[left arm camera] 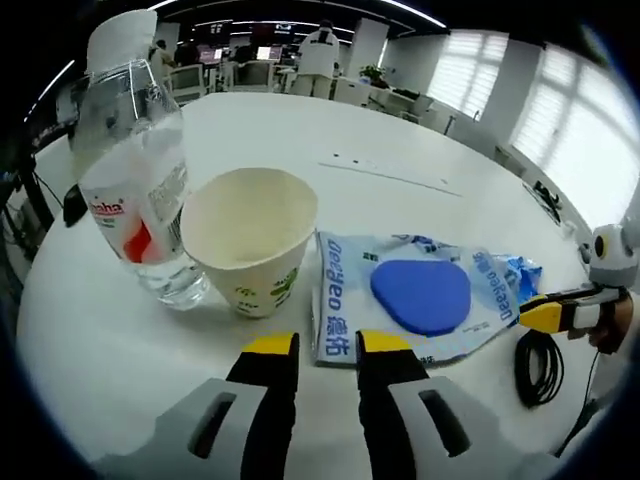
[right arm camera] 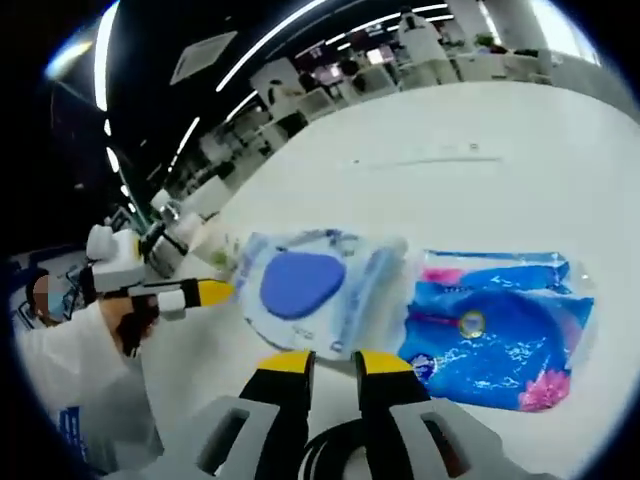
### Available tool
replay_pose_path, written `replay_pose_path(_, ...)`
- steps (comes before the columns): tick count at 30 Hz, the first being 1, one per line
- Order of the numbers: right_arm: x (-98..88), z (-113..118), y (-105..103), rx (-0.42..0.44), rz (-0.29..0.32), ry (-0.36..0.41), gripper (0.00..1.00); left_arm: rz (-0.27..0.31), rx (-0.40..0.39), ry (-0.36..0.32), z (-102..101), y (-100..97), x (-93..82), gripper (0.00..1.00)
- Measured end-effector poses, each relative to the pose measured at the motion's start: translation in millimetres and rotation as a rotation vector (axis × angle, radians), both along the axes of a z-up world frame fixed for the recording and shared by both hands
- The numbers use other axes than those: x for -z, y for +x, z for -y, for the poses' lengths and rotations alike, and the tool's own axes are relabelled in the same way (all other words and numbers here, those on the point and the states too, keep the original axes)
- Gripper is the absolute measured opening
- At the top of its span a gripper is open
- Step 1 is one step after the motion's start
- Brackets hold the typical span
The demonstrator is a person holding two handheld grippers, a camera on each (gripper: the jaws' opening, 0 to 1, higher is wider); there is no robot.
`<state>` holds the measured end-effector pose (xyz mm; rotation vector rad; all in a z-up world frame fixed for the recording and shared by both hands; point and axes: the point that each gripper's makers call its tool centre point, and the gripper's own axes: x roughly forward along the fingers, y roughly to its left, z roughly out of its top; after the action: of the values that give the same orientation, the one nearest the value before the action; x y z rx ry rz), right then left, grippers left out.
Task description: Arrange the tabletop items into an orderly group along one side of the table until the central work area is clear of visible clutter.
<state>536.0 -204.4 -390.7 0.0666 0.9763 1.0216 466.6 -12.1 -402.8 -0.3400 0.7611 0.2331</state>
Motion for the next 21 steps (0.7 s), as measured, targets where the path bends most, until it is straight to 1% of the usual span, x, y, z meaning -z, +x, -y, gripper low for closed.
replay_pose_path(2, 1.1, 0, 1, 0.007, -0.012, -0.001, 0.09, 0.006, -0.002, -0.014, 3, 0.8, -0.6, 0.1)
replay_pose_path(4, 2.4, -2, 1, 0.011, -0.017, 0.001, 0.08, -0.002, -0.006, -0.002, 2, -0.4, 0.3, 0.07)
replay_pose_path(7, 7.0, -3, 1, 0.015, -0.03, -0.007, 0.03, -0.006, -0.028, -0.01, -1, -2.5, 3.0, 0.01)
replay_pose_path(9, 7.4, -2, -1, 0.025, -0.046, -0.009, 0.02, -0.002, -0.035, -0.028, -1, -3.2, 3.0, 0.01)
replay_pose_path(11, 8.3, -2, -3, 0.034, -0.07, -0.01, 0.02, -0.01, -0.009, -0.02, 2, -4.3, 3.0, 0.0)
replay_pose_path(12, 10.1, -1, -5, 0.024, -0.081, -0.018, 0.01, -0.012, -0.01, -0.022, 2, -4.6, 2.8, 0.0)
replay_pose_path(14, 11.9, 0, -5, 0.019, -0.074, -0.032, 0.0, 0.003, -0.023, -0.049, 4, -4.4, 0.6, 0.0)
replay_pose_path(16, 10.9, -1, -4, 0.021, -0.07, -0.025, 0.0, 0.011, -0.032, -0.058, 0, -7.2, -0.7, 0.0)
replay_pose_path(18, 9.7, -1, -5, 0.022, -0.076, -0.021, 0.0, 0.019, -0.033, -0.047, 0, -6.6, -3.4, 0.0)
replay_pose_path(21, 7.6, 0, -4, 0.025, -0.062, -0.021, 0.0, 0.034, -0.039, -0.042, -1, -5.0, -5.9, 0.0)
